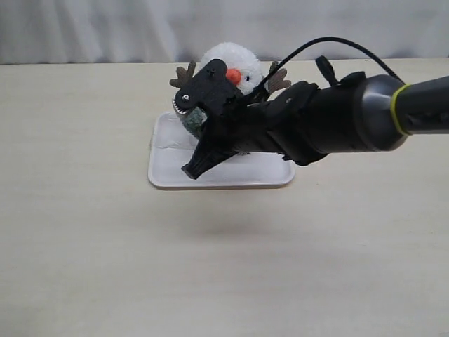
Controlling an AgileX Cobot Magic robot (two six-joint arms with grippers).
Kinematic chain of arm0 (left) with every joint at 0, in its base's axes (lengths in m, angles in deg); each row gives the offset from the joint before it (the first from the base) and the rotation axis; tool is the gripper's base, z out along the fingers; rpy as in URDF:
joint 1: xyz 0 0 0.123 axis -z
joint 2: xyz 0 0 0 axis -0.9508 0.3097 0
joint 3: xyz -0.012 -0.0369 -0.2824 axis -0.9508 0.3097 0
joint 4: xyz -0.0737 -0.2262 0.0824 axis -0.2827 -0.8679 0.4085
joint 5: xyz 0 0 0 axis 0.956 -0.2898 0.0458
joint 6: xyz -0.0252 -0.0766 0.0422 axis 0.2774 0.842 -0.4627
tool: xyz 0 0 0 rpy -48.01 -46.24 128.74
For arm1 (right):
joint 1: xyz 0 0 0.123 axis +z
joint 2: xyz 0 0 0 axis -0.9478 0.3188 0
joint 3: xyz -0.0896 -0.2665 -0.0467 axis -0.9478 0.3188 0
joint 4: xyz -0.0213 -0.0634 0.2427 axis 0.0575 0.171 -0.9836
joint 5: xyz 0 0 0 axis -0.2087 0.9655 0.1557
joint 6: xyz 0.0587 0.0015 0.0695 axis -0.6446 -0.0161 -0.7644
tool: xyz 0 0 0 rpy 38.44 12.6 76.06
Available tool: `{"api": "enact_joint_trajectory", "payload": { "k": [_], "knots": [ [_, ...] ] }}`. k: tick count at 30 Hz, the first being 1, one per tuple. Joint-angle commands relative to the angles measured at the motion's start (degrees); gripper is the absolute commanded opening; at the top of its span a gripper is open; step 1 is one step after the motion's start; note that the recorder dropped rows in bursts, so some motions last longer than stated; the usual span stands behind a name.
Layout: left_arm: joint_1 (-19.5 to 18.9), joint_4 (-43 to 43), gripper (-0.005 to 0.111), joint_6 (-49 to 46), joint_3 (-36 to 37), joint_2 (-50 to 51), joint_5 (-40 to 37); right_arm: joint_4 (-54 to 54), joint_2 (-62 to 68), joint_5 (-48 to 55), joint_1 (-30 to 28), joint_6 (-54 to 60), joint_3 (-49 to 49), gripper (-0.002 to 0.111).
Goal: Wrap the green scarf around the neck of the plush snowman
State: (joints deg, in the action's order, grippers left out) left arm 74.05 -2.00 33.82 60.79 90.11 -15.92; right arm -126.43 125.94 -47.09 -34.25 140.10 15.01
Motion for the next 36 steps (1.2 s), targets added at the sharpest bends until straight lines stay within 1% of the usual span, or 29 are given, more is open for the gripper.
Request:
{"api": "enact_joint_trajectory", "payload": {
  "k": [1,4,8,12,17,25,32,36],
  "knots": [
    [-0.1,-0.09,0.0,0.26,0.14,-0.15,0.91,0.49,-4.33,-0.82,-0.41,5.76,2.93,0.004],
    [-0.1,-0.09,0.0,0.26,0.14,-0.15,0.91,0.49,-7.23,-1.16,-0.41,5.94,3.9,0.004],
    [-0.1,-0.09,0.0,0.26,0.14,-0.15,0.91,0.29,-10.45,-4.84,-0.41,6.05,5.98,0.004],
    [-0.1,-0.09,0.0,0.26,0.14,-0.15,0.91,0.29,-10.86,-8.99,-0.41,8.6,9.15,0.004],
    [-0.1,-0.09,0.0,0.26,0.14,-0.15,0.91,0.29,-10.86,-14.42,-0.41,8.71,12.35,0.004],
    [-0.1,-0.09,0.0,0.26,0.14,-0.15,0.91,0.16,-10.62,-16.26,-0.45,8.86,12.64,0.004],
    [-0.1,-0.09,0.0,0.26,0.14,-0.15,0.75,0.02,-6.73,-16.35,-0.45,8.86,12.64,0.004],
    [-0.1,-0.09,0.0,0.26,0.14,-0.15,0.75,0.02,-6.49,-18.79,-0.45,8.86,12.64,0.005]
  ]
}}
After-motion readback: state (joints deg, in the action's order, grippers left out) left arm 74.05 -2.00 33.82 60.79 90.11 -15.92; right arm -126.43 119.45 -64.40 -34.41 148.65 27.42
